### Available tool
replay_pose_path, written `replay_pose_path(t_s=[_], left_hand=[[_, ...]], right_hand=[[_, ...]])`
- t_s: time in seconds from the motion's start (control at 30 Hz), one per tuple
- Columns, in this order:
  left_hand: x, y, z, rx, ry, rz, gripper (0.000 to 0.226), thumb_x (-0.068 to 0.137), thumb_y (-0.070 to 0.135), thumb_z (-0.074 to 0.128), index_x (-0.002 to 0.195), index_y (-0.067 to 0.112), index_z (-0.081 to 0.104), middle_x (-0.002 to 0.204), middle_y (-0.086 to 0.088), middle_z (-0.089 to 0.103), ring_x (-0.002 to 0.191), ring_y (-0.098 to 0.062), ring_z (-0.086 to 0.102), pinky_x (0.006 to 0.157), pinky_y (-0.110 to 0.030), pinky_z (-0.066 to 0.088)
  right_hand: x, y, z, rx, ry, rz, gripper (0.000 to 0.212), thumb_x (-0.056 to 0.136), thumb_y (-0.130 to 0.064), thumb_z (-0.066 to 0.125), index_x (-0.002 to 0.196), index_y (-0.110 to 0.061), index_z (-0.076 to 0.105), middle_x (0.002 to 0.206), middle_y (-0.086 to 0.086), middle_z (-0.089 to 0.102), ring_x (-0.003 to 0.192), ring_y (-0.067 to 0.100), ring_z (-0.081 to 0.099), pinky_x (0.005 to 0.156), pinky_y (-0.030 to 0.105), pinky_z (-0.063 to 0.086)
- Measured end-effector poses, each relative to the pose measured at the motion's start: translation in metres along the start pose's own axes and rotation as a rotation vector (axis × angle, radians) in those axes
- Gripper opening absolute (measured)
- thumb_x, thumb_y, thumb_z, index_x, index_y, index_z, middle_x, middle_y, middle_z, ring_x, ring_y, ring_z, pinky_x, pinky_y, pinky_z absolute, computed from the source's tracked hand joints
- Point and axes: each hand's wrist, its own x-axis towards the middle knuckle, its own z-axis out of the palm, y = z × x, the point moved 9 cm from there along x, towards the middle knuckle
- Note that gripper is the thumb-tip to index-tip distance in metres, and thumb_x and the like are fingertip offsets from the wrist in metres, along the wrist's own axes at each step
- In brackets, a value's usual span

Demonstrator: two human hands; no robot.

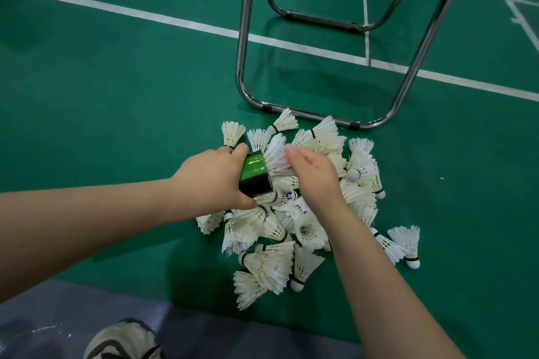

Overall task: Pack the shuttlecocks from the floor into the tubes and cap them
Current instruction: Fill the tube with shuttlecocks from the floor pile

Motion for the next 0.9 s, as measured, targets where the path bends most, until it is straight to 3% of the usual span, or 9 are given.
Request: replay_pose_path(t_s=[0.1,0.2,0.27,0.37,0.5,0.63,0.7,0.83,0.9], left_hand=[[0.0,0.005,-0.004,-0.017,0.015,0.012,0.072,0.066,0.063,0.068,0.116,0.02,0.037,0.09,0.004,0.046,0.079,-0.02,0.051,0.067,-0.034,0.05],[-0.003,0.009,-0.006,-0.007,0.025,0.026,0.074,0.067,0.063,0.068,0.118,0.02,0.036,0.092,0.003,0.046,0.08,-0.02,0.05,0.066,-0.032,0.047],[-0.008,0.014,-0.004,0.004,0.025,0.054,0.072,0.067,0.063,0.067,0.117,0.02,0.037,0.092,0.004,0.044,0.08,-0.018,0.047,0.064,-0.031,0.042],[-0.013,0.022,0.003,0.005,0.001,0.091,0.069,0.067,0.064,0.065,0.115,0.022,0.037,0.094,0.006,0.047,0.08,-0.015,0.047,0.063,-0.028,0.039],[-0.01,0.019,0.001,-0.032,0.011,0.082,0.066,0.068,0.061,0.066,0.112,0.021,0.038,0.092,0.004,0.049,0.077,-0.015,0.048,0.062,-0.028,0.042],[-0.008,0.017,-0.002,-0.038,0.041,0.075,0.07,0.066,0.061,0.069,0.115,0.021,0.039,0.092,0.005,0.048,0.079,-0.015,0.048,0.065,-0.03,0.045],[-0.008,0.018,-0.001,-0.022,0.034,0.073,0.071,0.066,0.061,0.068,0.117,0.021,0.038,0.094,0.004,0.049,0.083,-0.017,0.05,0.068,-0.031,0.048],[-0.008,0.017,0.001,0.021,0.015,0.077,0.073,0.067,0.064,0.067,0.118,0.021,0.036,0.099,0.002,0.051,0.087,-0.019,0.054,0.072,-0.035,0.052],[-0.006,0.014,0.0,0.027,0.017,0.07,0.073,0.066,0.065,0.067,0.117,0.022,0.036,0.099,0.001,0.051,0.085,-0.019,0.054,0.07,-0.035,0.051]], right_hand=[[-0.005,0.003,0.025,0.025,-0.29,0.148,0.04,0.095,-0.045,0.043,0.077,-0.013,0.06,0.084,0.004,0.063,0.08,0.016,0.057,0.074,0.032,0.047],[-0.016,0.013,0.041,0.137,-0.46,0.337,0.045,0.091,-0.055,0.042,0.104,-0.017,0.062,0.111,0.006,0.065,0.108,0.018,0.058,0.093,0.039,0.05],[-0.022,0.015,0.051,0.114,-0.571,0.351,0.047,0.089,-0.054,0.047,0.111,-0.015,0.061,0.109,0.003,0.066,0.108,0.017,0.058,0.1,0.043,0.045],[-0.035,0.013,0.066,0.128,-0.705,0.312,0.037,0.083,-0.045,0.061,0.107,-0.017,0.062,0.104,0.003,0.067,0.104,0.02,0.061,0.104,0.045,0.042],[-0.03,0.006,0.065,0.153,-0.567,0.248,0.025,0.089,-0.037,0.059,0.1,-0.014,0.063,0.096,0.005,0.066,0.09,0.017,0.062,0.088,0.032,0.05],[-0.022,0.005,0.056,0.083,-0.489,0.233,0.036,0.088,-0.048,0.054,0.082,-0.014,0.064,0.082,0.001,0.065,0.082,0.018,0.062,0.089,0.032,0.046],[-0.02,0.005,0.051,0.096,-0.502,0.237,0.045,0.088,-0.052,0.05,0.082,-0.011,0.065,0.076,0.0,0.065,0.077,0.016,0.062,0.088,0.031,0.046],[-0.01,0.009,0.03,0.134,-0.388,0.241,0.04,0.09,-0.054,0.041,0.089,-0.022,0.066,0.099,0.003,0.071,0.099,0.019,0.065,0.096,0.037,0.047],[-0.003,0.014,0.013,0.162,-0.259,0.251,0.041,0.095,-0.049,0.036,0.094,-0.02,0.066,0.102,0.002,0.07,0.099,0.017,0.064,0.093,0.034,0.047]])
